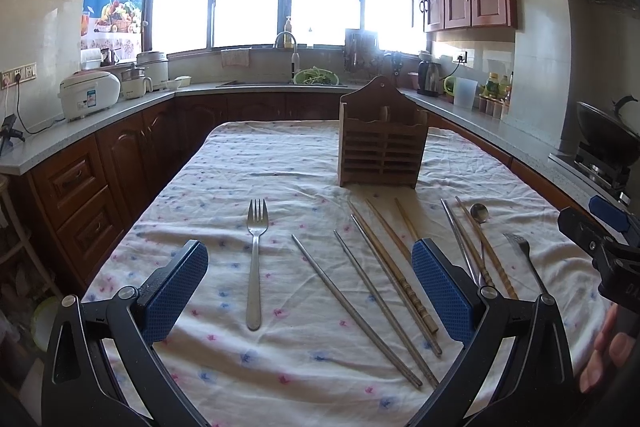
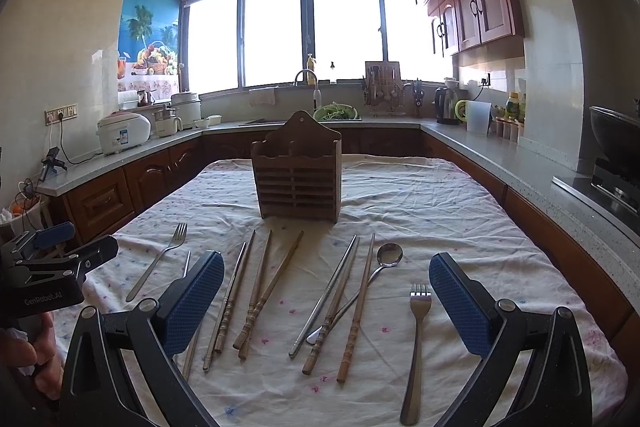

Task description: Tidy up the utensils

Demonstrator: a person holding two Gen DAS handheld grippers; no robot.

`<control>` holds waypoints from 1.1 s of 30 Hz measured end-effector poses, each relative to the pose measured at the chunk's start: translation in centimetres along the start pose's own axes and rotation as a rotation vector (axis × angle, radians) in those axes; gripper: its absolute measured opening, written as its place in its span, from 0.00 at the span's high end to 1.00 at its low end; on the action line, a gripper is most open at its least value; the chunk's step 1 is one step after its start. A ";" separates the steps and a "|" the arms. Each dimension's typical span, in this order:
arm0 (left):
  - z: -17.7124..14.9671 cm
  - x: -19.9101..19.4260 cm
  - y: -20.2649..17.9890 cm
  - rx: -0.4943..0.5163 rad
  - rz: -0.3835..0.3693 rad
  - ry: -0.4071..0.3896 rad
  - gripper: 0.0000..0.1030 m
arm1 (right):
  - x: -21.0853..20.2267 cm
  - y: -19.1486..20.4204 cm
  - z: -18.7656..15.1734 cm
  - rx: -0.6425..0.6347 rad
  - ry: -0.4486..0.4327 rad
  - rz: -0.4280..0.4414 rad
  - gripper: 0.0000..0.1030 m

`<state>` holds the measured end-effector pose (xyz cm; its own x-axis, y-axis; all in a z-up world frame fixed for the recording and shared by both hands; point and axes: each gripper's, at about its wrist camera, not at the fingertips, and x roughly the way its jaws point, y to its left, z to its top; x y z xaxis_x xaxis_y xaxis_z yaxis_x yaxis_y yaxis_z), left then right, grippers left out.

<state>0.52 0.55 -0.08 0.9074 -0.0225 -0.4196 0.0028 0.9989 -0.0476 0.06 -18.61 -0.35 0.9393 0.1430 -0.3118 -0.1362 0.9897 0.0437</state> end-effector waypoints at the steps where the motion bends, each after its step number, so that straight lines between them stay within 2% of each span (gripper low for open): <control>1: 0.0 0.3 0.2 -0.012 -0.010 0.014 0.00 | 0.1 -0.1 0.0 0.001 0.003 0.002 0.00; 9: 0.7 3.5 1.6 -0.094 -0.053 0.141 0.00 | 2.1 -1.1 0.9 0.039 0.062 0.046 0.00; 11: 1.1 5.0 1.8 -0.108 -0.070 0.192 0.00 | 2.9 -1.6 1.4 0.059 0.082 0.059 0.01; 15: 2.1 7.7 1.5 -0.115 -0.108 0.271 0.01 | 5.3 -2.3 2.5 0.093 0.142 0.082 0.14; 17: 2.7 9.0 1.0 -0.098 -0.114 0.297 0.05 | 6.6 -2.7 2.8 0.117 0.176 0.101 0.21; 19: 3.4 10.3 0.5 -0.090 -0.139 0.324 0.11 | 8.1 -3.0 3.2 0.138 0.216 0.110 0.33; 24: 4.6 13.8 -0.5 -0.067 -0.169 0.384 0.24 | 12.1 -3.2 3.4 0.169 0.309 0.144 0.53; 31: 5.5 19.3 -1.0 -0.070 -0.204 0.480 0.47 | 18.6 -1.8 3.1 0.186 0.452 0.211 0.69; 33: 5.6 20.9 -1.1 -0.068 -0.215 0.509 0.49 | 20.6 -1.4 2.8 0.195 0.493 0.226 0.72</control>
<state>21.78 -0.83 -3.71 0.5717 -0.2603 -0.7781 0.1231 0.9648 -0.2322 20.46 -17.09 -4.15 0.6294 0.3800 -0.6778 -0.2120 0.9232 0.3207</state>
